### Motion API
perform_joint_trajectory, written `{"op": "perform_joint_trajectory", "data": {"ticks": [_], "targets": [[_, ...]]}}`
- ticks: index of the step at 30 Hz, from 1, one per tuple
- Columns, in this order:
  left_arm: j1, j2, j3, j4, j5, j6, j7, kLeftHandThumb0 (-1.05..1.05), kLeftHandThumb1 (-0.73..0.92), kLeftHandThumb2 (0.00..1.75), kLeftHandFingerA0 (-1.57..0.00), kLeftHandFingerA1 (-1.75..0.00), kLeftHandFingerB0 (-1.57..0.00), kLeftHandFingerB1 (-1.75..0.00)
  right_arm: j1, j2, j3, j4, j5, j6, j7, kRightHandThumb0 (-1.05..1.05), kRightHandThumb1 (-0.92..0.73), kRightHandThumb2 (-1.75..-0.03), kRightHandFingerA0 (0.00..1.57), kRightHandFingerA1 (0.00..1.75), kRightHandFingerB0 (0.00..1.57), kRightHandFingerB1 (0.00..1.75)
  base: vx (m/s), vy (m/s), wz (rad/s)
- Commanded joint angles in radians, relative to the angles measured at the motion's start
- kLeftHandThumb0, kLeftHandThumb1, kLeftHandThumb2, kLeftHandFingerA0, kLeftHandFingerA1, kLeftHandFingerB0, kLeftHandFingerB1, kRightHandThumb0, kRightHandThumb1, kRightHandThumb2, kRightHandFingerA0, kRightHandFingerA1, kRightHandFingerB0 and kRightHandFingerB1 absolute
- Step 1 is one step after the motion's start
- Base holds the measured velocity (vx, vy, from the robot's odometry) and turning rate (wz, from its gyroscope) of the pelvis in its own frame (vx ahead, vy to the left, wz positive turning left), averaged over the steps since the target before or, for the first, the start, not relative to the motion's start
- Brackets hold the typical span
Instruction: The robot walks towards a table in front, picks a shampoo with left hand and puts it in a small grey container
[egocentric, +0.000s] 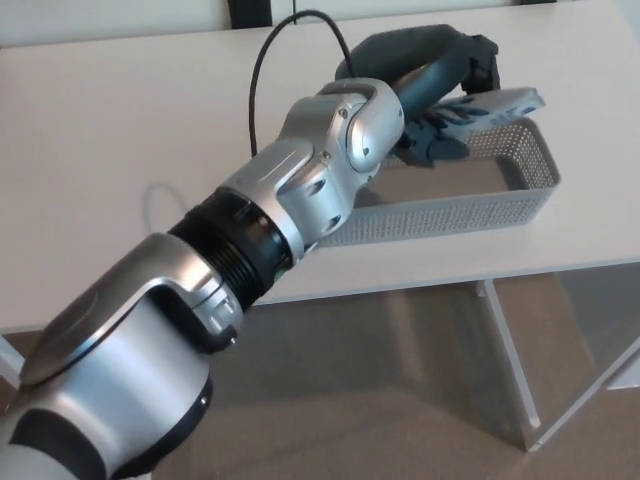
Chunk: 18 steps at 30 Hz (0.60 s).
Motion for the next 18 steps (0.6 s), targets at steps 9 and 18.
{"op": "perform_joint_trajectory", "data": {"ticks": [9,18], "targets": [[-0.079,0.057,-0.062,0.114,0.243,-0.160,0.208,-0.12,0.48,0.55,-0.77,-1.30,-0.73,-0.57,0.005,0.005,0.010,-0.033,-0.004,-0.005,0.005,-0.22,-0.70,-0.60,0.62,0.46,0.54,0.43,0.00,0.000,0.00],[-0.078,-0.047,0.076,0.179,0.121,0.016,-0.131,-0.95,0.53,0.60,0.00,0.00,0.00,-0.02,-0.003,0.013,0.012,-0.050,-0.004,0.003,0.001,-0.22,-0.72,-0.61,0.65,0.47,0.55,0.43,0.00,0.000,0.00]]}}
